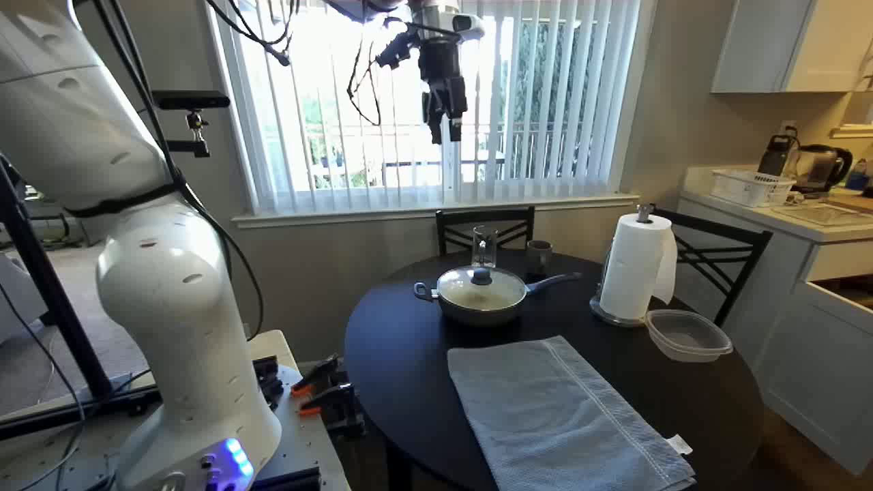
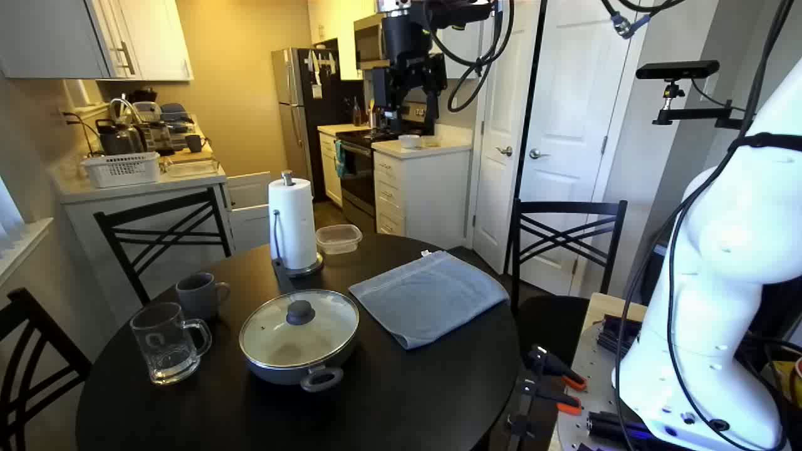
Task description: Put the glass lid on the blue towel.
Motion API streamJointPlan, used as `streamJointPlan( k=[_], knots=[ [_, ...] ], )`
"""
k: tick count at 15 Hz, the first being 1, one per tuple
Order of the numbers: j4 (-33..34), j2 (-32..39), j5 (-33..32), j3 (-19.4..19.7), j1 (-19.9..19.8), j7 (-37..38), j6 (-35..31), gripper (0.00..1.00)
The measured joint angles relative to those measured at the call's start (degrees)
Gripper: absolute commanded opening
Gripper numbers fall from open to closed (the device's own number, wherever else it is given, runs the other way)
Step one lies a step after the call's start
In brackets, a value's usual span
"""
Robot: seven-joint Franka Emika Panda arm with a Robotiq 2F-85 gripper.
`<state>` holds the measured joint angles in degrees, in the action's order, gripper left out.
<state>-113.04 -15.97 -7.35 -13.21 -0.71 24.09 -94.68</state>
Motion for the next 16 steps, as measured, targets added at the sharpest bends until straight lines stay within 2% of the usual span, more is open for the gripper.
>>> streamJointPlan(
  k=[4,6,8,11,14,16],
  knots=[
    [0.0,0.0,0.0,0.5,0.5,0.0,0.0,1.00],
    [-0.5,0.3,0.0,1.3,1.1,-0.2,-2.1,1.00],
    [-2.5,2.0,-1.1,2.7,1.0,-0.9,-10.5,1.00],
    [-4.3,8.3,-2.8,5.3,0.9,-2.6,-26.1,1.00],
    [-4.2,17.5,-0.4,6.8,1.2,-7.5,-41.6,1.00],
    [-2.9,24.6,2.8,7.1,1.6,-12.9,-48.2,1.00]
  ],
)
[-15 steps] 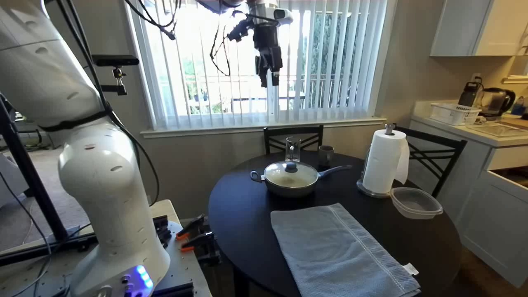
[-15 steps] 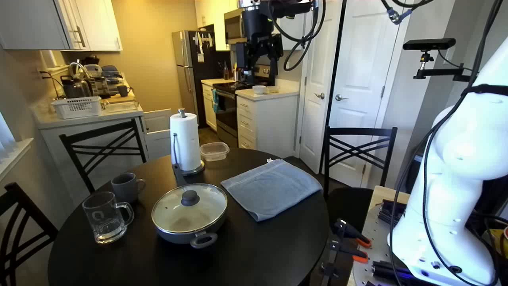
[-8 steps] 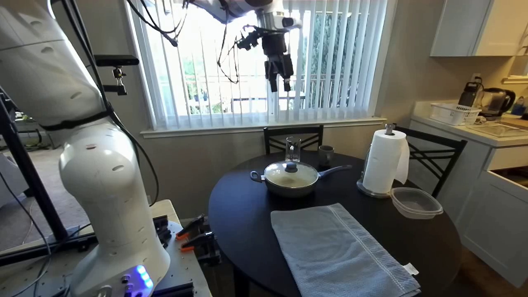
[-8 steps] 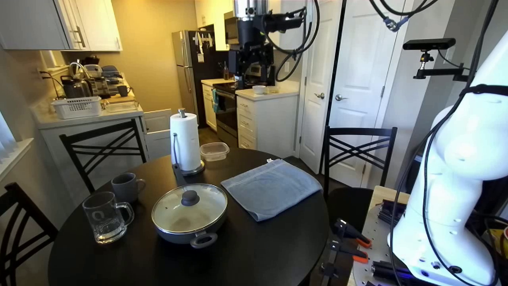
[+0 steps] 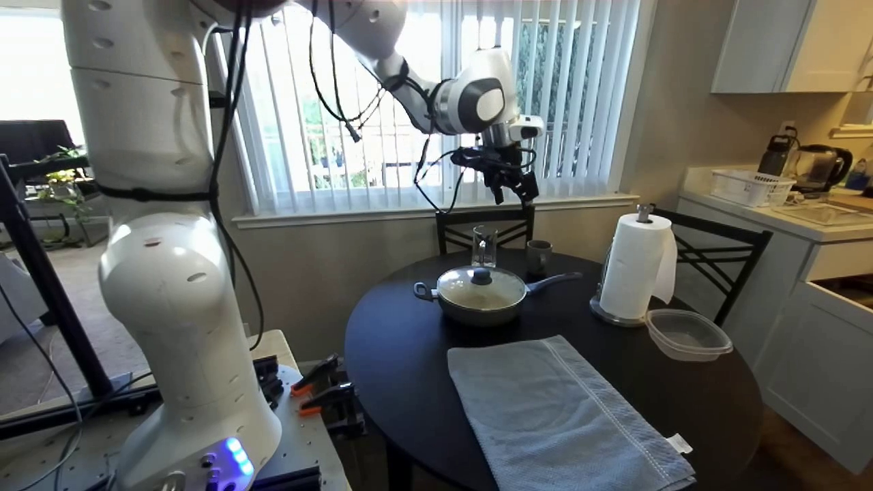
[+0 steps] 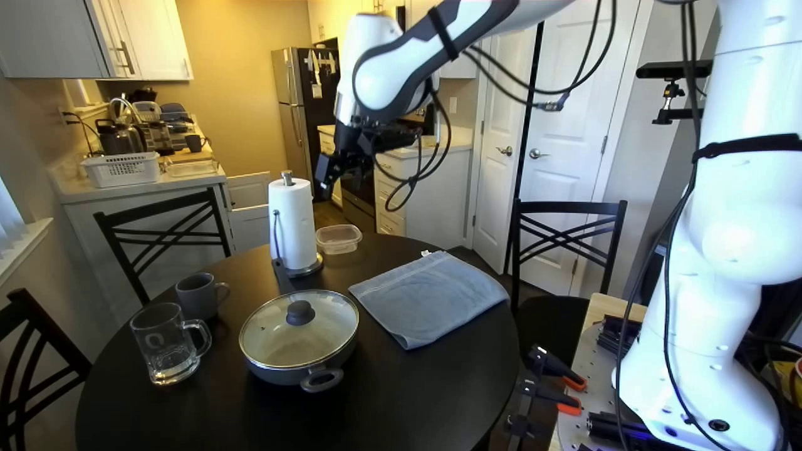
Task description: Put the glass lid on the blue towel.
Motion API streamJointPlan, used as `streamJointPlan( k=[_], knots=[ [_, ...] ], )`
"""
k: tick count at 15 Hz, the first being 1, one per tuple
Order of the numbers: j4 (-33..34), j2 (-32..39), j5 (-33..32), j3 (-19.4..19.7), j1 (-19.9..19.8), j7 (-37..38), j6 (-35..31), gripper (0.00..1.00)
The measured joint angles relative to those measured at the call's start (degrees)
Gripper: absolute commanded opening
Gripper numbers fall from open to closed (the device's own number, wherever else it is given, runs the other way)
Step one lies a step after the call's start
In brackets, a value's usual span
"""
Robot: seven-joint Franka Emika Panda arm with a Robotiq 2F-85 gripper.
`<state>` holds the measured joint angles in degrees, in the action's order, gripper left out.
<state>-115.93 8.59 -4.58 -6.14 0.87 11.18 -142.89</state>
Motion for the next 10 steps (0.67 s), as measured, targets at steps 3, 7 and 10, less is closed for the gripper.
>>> streamJointPlan(
  k=[3,7,10],
  knots=[
    [6.0,11.6,4.1,-0.6,0.3,-8.7,-0.4,1.00],
    [16.9,24.3,4.2,-0.9,0.7,-15.6,5.9,1.00],
    [24.1,29.3,4.1,-0.8,0.9,-18.2,11.2,1.00]
  ],
)
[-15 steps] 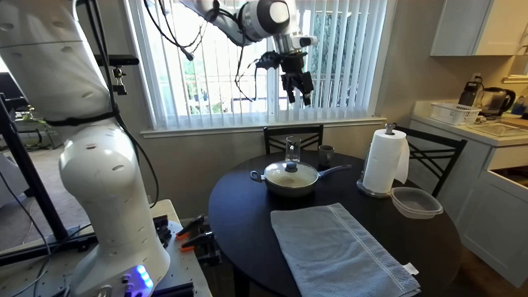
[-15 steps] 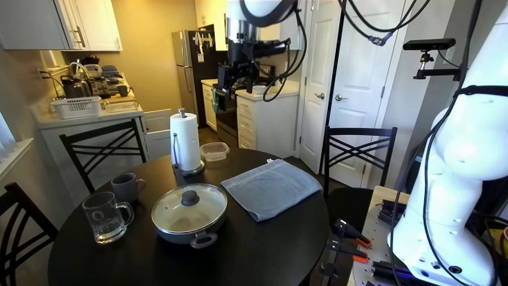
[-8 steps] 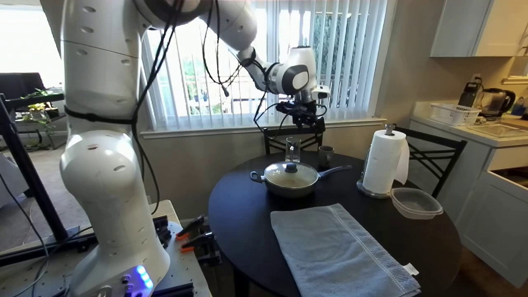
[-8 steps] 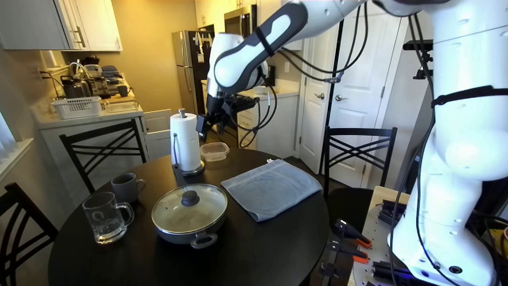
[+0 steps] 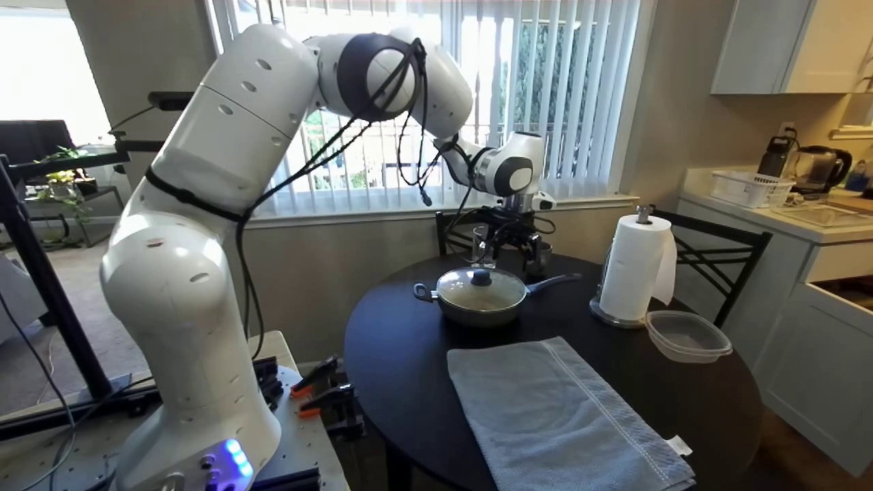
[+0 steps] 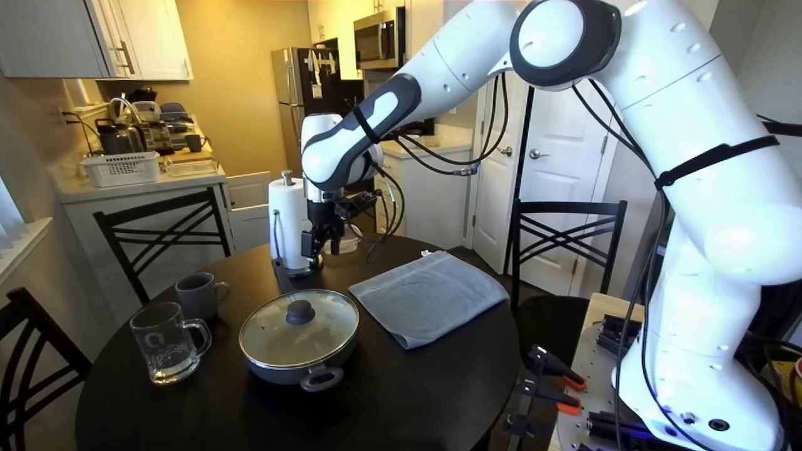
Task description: Put the glass lid on the blue towel.
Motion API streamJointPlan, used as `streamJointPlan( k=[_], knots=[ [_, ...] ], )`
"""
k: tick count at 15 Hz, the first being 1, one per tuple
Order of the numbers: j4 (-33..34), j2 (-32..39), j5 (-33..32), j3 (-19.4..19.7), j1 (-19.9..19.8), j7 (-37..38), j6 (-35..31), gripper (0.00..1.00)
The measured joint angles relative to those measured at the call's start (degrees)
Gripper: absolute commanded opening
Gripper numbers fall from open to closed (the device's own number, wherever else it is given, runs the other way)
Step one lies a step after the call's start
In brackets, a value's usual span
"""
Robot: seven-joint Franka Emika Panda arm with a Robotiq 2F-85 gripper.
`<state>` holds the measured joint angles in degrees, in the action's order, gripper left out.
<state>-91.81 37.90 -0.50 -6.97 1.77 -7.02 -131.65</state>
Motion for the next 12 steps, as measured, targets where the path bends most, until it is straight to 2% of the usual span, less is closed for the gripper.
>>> streamJointPlan(
  k=[3,9,12],
  knots=[
    [3.6,2.0,0.0,0.0,0.0,-0.8,2.1,1.00],
    [3.9,2.2,0.0,0.1,0.2,-0.8,2.2,1.00],
    [3.9,2.7,-2.2,1.3,2.9,0.0,2.3,1.00]
  ],
)
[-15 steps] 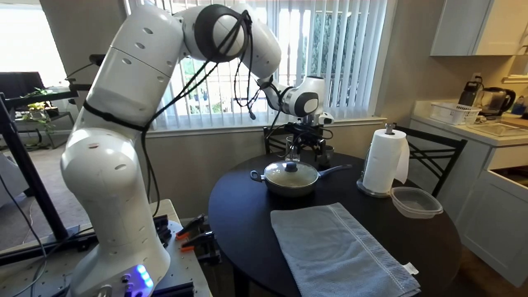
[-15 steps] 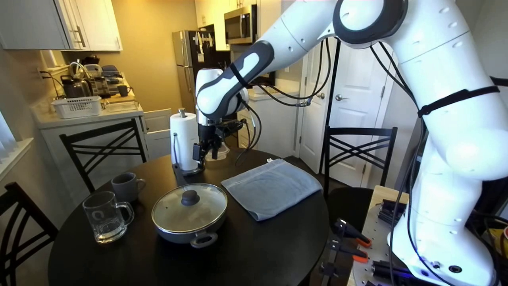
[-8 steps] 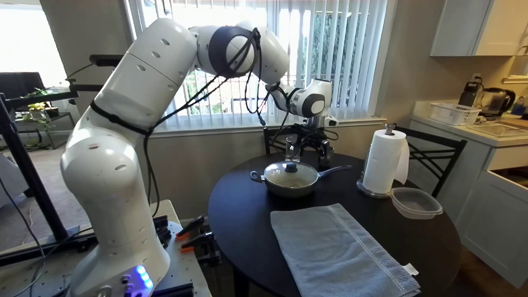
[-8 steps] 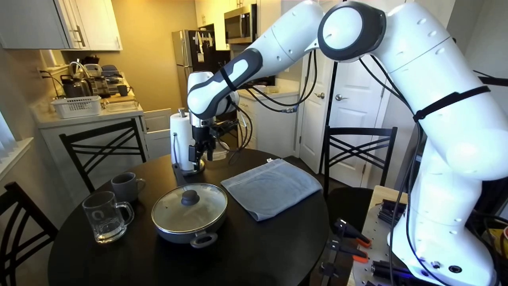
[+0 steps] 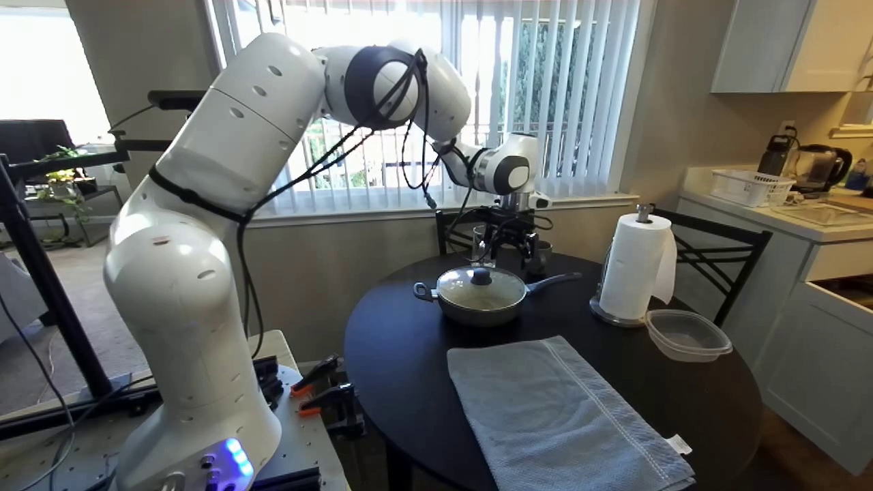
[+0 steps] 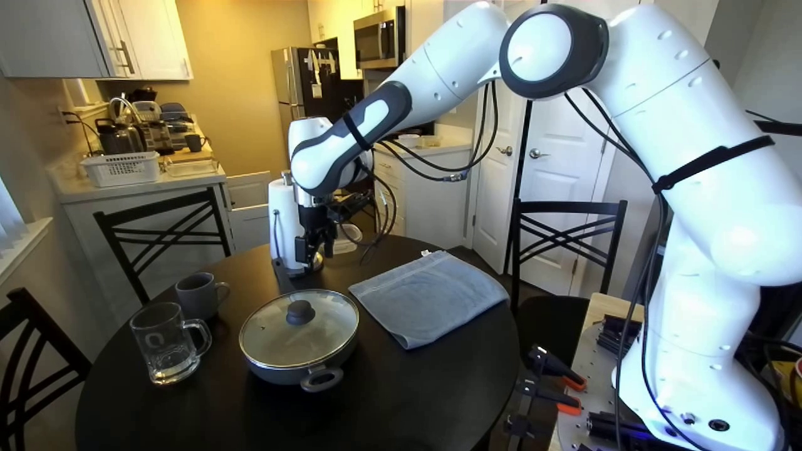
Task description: Put the glass lid on the blue towel.
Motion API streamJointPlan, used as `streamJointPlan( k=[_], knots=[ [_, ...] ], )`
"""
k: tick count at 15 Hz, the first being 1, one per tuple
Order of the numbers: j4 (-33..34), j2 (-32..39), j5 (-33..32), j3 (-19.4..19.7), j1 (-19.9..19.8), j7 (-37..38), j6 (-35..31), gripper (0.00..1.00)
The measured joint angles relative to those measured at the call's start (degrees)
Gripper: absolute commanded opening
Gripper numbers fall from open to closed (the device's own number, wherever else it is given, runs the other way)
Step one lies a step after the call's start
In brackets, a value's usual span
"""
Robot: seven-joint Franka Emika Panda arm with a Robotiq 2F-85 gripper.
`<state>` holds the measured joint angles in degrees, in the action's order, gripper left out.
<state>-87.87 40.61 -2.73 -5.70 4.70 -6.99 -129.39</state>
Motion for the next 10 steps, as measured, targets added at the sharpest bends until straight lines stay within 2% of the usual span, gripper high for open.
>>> streamJointPlan(
  k=[6,10],
  knots=[
    [0.7,2.9,-4.3,0.5,8.4,3.5,2.5,1.00],
    [2.0,2.9,-6.5,0.9,11.4,4.9,3.1,1.00]
  ],
)
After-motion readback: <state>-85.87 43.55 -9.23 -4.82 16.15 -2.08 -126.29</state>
